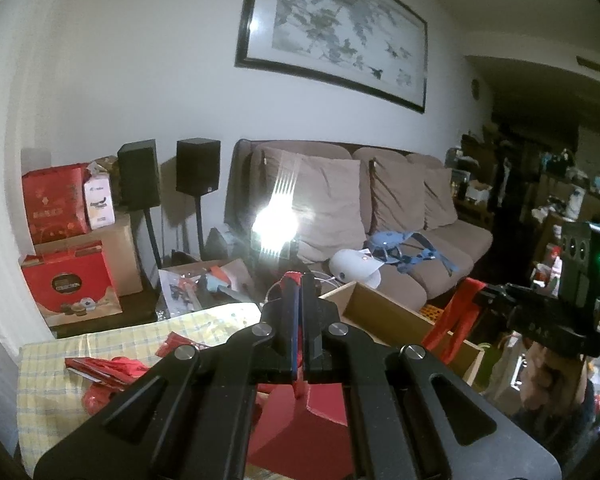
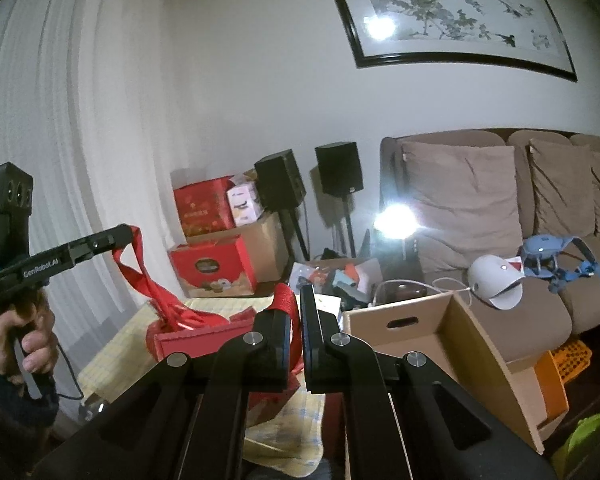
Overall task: Organize objects
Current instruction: 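Lift the red gift bag by its straps with both grippers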
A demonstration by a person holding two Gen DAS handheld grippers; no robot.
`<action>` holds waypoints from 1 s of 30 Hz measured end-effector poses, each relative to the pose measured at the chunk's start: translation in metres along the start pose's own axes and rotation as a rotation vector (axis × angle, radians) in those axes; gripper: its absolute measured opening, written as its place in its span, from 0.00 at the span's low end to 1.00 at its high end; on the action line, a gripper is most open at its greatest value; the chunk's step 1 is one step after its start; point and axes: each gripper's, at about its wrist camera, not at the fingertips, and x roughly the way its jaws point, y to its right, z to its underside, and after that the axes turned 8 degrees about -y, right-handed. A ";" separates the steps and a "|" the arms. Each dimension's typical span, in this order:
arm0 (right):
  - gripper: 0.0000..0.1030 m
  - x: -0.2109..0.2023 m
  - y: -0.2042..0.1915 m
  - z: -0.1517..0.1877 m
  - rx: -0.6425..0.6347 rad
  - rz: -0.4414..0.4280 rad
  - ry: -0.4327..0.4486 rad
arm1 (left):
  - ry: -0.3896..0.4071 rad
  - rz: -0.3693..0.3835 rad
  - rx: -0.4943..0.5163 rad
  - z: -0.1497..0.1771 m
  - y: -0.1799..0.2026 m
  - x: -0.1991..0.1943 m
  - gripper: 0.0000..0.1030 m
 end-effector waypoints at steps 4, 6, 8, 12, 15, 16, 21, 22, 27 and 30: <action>0.03 -0.003 0.006 -0.002 0.011 0.014 0.007 | -0.009 0.014 0.010 -0.002 0.007 0.005 0.01; 0.03 -0.005 0.009 -0.002 0.016 0.021 0.012 | -0.009 0.021 0.016 -0.004 0.011 0.007 0.01; 0.03 -0.005 0.013 -0.003 0.026 0.025 0.017 | -0.010 0.025 0.025 -0.004 0.015 0.009 0.01; 0.03 -0.005 0.020 -0.003 0.037 0.034 0.014 | -0.030 0.029 0.055 -0.005 0.022 0.016 0.01; 0.03 -0.008 0.024 -0.004 0.042 0.042 0.020 | -0.029 0.032 0.065 -0.007 0.026 0.017 0.01; 0.03 -0.008 0.024 -0.005 0.041 0.045 0.020 | -0.027 0.033 0.065 -0.008 0.027 0.017 0.01; 0.03 -0.009 0.029 -0.004 0.039 0.059 0.017 | -0.044 0.046 0.077 -0.012 0.031 0.024 0.01; 0.03 -0.009 0.029 -0.004 0.040 0.060 0.017 | -0.047 0.046 0.081 -0.012 0.032 0.025 0.01; 0.03 -0.011 0.032 -0.004 0.044 0.068 0.019 | -0.048 0.055 0.096 -0.015 0.038 0.028 0.01; 0.03 -0.015 0.037 -0.004 0.049 0.079 0.024 | -0.045 0.063 0.100 -0.018 0.043 0.030 0.01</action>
